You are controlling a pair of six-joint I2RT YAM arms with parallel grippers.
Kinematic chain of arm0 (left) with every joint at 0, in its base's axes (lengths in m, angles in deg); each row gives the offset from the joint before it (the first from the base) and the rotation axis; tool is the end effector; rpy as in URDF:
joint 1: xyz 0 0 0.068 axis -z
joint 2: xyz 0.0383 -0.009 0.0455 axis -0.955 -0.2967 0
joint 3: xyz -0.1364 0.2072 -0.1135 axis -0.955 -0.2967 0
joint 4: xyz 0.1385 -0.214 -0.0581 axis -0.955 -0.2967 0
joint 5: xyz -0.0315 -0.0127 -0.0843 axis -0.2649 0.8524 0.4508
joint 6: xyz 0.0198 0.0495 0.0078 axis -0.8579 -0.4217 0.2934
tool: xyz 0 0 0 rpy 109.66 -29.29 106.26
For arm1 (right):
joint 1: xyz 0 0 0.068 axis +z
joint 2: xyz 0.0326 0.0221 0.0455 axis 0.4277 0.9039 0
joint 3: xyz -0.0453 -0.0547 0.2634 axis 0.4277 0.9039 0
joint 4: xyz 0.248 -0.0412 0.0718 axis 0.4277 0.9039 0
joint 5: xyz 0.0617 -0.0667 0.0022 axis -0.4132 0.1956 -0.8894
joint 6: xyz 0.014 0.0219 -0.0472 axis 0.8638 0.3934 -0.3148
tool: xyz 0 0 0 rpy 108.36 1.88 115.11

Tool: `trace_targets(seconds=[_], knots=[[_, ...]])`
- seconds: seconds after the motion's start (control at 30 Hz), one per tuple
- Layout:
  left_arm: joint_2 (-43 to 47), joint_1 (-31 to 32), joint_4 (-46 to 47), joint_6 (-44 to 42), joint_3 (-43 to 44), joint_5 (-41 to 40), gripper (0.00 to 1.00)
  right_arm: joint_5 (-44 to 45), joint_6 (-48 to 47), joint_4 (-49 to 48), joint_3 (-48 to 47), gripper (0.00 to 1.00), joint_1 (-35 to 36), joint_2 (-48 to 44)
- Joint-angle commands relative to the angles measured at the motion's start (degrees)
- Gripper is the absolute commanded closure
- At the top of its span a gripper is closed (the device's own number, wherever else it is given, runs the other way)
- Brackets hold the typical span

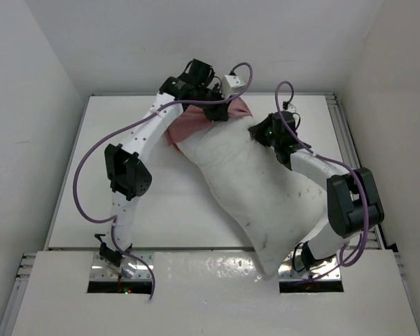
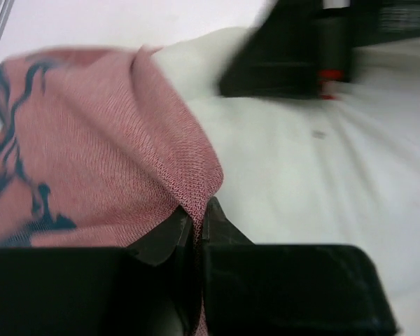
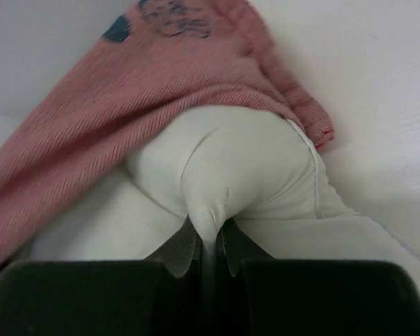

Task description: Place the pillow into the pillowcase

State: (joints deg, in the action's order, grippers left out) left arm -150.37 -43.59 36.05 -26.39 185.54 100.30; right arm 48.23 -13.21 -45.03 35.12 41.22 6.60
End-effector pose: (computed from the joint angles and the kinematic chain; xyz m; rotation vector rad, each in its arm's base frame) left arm 0.4095 -0.2484 0.3489 1.3354 1.8913 -0.6069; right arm 0.3477 0.0979 0.2255 0.7012 1.9467 0.7489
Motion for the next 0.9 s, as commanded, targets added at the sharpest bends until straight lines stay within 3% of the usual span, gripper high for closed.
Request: trace_targets(seconds=[0.0,0.07,0.17,0.23,0.27,0.3,0.33,0.37,0.4,0.43,0.47,0.5,0.63,0.73,0.8,0.83,0.87], knots=[[3.34,1.97,-10.3,-12.95,5.77,20.05,1.0,7.28,6.09,-5.87,-1.53,1.0,0.01,-0.94],[3.61,1.35,-14.68,-17.7,4.81,23.94,1.0,11.13,6.97,-4.2,-1.35,1.0,-0.69,-1.82],[3.7,1.35,-18.57,-24.83,-0.89,20.27,1.0,14.14,7.07,-1.74,-1.61,1.0,-1.75,-1.83],[3.96,1.09,-14.91,-22.31,-8.77,13.16,1.0,12.14,0.77,0.62,-5.1,1.0,-2.19,0.97],[4.22,0.31,-8.27,-19.77,-11.52,10.43,0.91,9.26,-6.05,2.64,-7.31,0.97,-2.1,2.29],[4.31,-0.05,-5.33,-16.0,-13.46,5.71,0.8,7.31,-9.16,8.75,-12.29,0.69,-2.1,3.78],[4.49,-0.58,-1.65,-14.4,-15.74,3.83,0.57,3.29,-15.11,11.77,-14.51,0.5,-2.02,5.8],[4.58,-0.67,-0.74,-12.99,-15.76,2.07,0.57,3.25,-15.17,14.23,-16.36,0.33,-1.93,6.43],[4.75,-0.93,-0.39,-10.63,-15.24,0.49,0.36,1.51,-19.61,16.78,-18.03,0.21,-1.84,6.52],[4.75,-1.11,-0.38,-9.73,-14.28,0.3,0.27,1.32,-21.57,18.81,-18.05,0.01,-1.66,5.3],[5.1,-1.63,-0.99,-8.94,-11.75,0.12,0.01,1.23,-25.15,19.0,-17.7,0.01,-1.58,4.16],[5.37,-1.98,-1.09,-7.19,-10.68,-0.14,0.0,1.23,-26.49,18.22,-16.74,0.01,-1.49,2.84],[11.93,-3.65,2.06,-2.17,-10.31,-5.23,0.0,1.23,-33.96,16.45,-14.97,0.01,0.44,-3.75],[20.53,-4.97,5.84,0.64,-18.46,-10.59,0.0,0.01,-40.9,18.81,-15.58,0.03,2.46,-6.83],[23.81,-7.25,7.97,2.22,-23.65,-13.92,0.0,-0.97,-44.6,23.71,-17.68,0.83,4.92,-7.01],[25.65,-8.13,7.62,3.01,-24.63,-14.64,0.0,1.47,-44.79,25.23,-18.31,1.0,5.97,-7.01],[26.46,-10.05,7.53,4.85,-25.86,-16.9,0.0,2.36,-45.92,26.29,-18.84,1.0,8.25,-6.66]])
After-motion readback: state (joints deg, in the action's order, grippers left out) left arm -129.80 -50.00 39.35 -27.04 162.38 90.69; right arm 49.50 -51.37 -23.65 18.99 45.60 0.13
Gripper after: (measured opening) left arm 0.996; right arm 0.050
